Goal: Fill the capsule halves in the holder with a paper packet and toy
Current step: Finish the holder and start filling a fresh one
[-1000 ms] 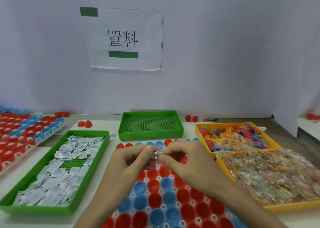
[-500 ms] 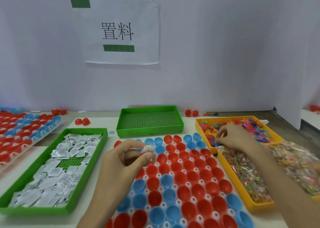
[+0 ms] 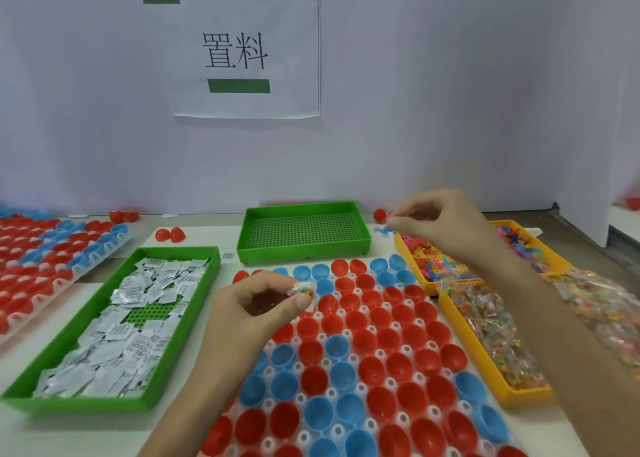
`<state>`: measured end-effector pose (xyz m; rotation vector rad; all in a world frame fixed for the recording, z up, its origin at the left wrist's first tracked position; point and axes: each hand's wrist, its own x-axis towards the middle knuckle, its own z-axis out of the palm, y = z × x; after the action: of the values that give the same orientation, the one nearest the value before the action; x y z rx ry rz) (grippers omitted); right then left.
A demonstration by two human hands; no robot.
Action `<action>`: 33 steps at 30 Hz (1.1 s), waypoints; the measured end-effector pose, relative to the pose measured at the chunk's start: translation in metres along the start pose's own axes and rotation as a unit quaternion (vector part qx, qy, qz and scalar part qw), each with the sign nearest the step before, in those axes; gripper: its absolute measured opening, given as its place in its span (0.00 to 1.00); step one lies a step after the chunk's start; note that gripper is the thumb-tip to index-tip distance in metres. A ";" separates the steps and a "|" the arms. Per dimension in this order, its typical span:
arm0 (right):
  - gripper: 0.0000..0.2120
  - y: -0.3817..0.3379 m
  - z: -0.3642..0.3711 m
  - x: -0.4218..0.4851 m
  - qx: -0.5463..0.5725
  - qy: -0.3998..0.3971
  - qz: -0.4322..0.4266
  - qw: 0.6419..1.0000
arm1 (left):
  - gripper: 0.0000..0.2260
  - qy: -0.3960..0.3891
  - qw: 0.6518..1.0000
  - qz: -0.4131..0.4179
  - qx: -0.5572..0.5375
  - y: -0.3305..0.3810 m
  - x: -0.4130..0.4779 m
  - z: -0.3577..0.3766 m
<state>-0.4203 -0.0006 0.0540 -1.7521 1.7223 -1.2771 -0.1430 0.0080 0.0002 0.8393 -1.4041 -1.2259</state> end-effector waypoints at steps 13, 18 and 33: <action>0.02 -0.039 0.074 -0.032 0.108 -0.190 -0.074 0.973 | 0.07 -0.049 0.997 0.061 0.011 0.005 -0.003 0.001; 0.06 -0.045 0.073 -0.033 0.115 -0.209 -0.068 0.969 | 0.09 -0.032 0.998 0.059 0.012 0.003 -0.001 -0.003; 0.04 -0.021 0.022 -0.010 -0.120 -0.047 -0.045 0.991 | 0.07 0.022 0.990 0.118 0.073 -0.001 0.000 -0.006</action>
<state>-0.3892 0.0051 0.0555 -2.0100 1.8246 -1.0389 -0.1371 0.0064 -0.0016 0.7684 -1.5242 -0.9279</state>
